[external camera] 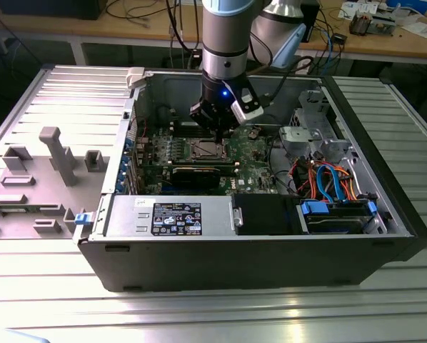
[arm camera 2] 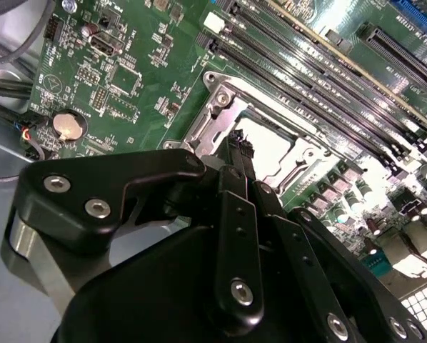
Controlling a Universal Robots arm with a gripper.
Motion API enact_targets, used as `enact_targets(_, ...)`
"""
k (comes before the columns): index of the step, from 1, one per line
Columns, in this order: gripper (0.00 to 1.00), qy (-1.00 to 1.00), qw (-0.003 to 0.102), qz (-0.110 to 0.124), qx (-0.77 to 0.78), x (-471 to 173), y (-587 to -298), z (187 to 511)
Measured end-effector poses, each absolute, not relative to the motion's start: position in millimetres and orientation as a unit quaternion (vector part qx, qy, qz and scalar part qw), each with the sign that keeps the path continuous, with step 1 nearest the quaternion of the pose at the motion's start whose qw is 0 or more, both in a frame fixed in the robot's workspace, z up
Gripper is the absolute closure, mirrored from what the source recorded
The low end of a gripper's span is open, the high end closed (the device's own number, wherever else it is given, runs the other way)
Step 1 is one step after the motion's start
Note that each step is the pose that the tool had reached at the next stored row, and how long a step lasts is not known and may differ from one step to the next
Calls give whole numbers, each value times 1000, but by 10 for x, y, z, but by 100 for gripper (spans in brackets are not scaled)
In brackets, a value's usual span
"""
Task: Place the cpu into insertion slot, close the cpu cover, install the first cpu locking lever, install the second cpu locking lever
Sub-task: 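Install the second cpu locking lever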
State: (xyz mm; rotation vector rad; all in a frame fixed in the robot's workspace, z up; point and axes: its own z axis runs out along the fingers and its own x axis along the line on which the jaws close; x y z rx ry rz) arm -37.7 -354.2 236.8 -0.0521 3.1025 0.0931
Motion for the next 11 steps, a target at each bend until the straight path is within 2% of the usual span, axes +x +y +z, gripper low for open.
enact_targets(11, 89, 999, 19, 30, -17, -377, -3544, 2367)
